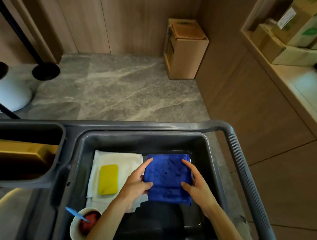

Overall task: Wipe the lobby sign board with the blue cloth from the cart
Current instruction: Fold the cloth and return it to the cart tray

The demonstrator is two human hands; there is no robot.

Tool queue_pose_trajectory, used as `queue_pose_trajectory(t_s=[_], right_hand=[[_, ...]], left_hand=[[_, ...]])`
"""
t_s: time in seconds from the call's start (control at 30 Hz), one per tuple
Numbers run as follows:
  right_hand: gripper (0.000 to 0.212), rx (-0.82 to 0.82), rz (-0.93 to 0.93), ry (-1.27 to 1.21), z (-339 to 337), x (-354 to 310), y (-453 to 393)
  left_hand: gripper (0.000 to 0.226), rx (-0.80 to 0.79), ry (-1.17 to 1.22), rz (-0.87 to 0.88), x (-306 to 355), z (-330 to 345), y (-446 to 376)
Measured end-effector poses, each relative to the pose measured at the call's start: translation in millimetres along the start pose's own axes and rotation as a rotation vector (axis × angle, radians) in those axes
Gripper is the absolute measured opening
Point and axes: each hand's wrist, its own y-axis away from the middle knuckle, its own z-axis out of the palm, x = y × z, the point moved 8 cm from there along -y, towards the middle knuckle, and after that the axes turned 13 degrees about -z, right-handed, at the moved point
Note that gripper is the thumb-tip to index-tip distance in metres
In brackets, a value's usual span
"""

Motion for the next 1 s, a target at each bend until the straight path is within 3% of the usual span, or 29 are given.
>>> queue_pose_trajectory(t_s=[0.17,0.4,0.5,0.67,0.9,0.97,1.0], right_hand=[[0.071,0.077,0.075,0.128,-5,32,-30],[0.07,0.022,0.099,0.303,-7,59,-53],[0.073,-0.004,0.056,0.39,-7,64,-62],[0.078,-0.042,0.092,0.491,-1,86,-65],[0.081,-0.051,0.236,0.527,1,109,-55],[0.085,-0.042,0.247,0.565,1,113,-50],[0.087,-0.041,0.248,0.595,1,114,-49]], left_hand=[[0.076,-0.03,-0.033,-0.102,-14,5,-44],[0.08,-0.032,-0.048,-0.147,-28,12,-82],[0.081,0.011,-0.116,-0.119,-28,15,-91],[0.078,0.083,-0.441,-0.036,-32,18,-91],[0.063,0.123,-0.471,-0.005,-42,16,-95],[0.078,0.192,-0.515,-0.003,-38,12,-91],[0.102,0.23,-0.516,0.013,-38,8,-92]])
